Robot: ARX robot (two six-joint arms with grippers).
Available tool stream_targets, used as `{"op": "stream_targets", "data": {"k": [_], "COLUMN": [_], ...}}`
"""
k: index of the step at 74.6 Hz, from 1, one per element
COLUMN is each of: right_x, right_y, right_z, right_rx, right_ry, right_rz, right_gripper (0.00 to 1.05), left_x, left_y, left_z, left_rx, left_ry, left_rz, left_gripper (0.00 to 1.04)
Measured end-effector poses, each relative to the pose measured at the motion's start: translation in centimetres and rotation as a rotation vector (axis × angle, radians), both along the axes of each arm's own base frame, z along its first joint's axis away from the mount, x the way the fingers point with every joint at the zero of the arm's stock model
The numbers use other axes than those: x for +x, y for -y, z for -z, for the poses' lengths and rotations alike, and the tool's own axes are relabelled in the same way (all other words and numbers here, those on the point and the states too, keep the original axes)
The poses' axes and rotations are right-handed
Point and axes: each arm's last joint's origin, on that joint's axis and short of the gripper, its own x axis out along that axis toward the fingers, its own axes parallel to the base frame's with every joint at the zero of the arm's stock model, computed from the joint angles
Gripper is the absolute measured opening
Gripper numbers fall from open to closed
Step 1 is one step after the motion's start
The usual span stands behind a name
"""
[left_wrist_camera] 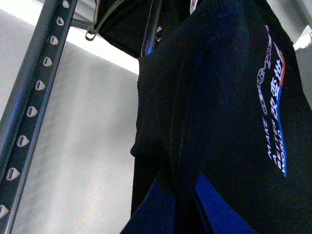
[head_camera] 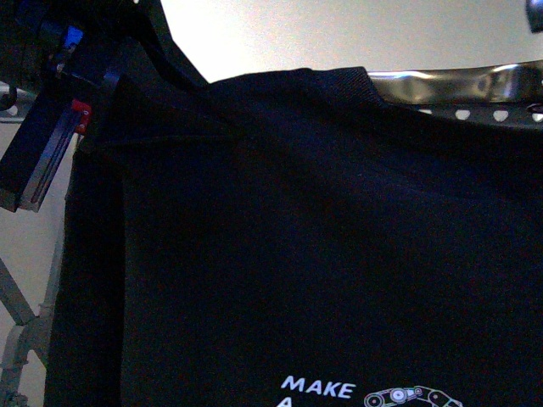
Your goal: Hang clothes on hanger
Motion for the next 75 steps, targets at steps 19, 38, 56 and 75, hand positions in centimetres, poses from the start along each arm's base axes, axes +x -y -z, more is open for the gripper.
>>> {"op": "stream_targets", "data": {"k": [19,38,56,75], "right_x": [3.2,4.6,7.0,8.9], "right_y": [-0.4,1.0,1.5,1.0], "right_z": [-0.8,-3.3,-4.6,-5.0], "right_rx": [-0.033,0.024,0.106,0.157], "right_ry": [-0.145,-0.169,-0.388,-0.477], "right_rz": [-0.089,-0.033,0.053,0.117], "right_gripper": [0.97,0.97,0.97,0.62], "left_x": [0.0,0.0,0.0,0.0], "left_y": [0.0,0.0,0.0,0.0], "left_z": [0.0,0.0,0.0,0.0], "left_rx": [0.0,0.0,0.0,0.002], "left_ry": [0.0,0.0,0.0,0.0], "left_rz": [0.0,0.0,0.0,-0.005], "left_gripper": [0.05,0.05,0.05,0.05]}}
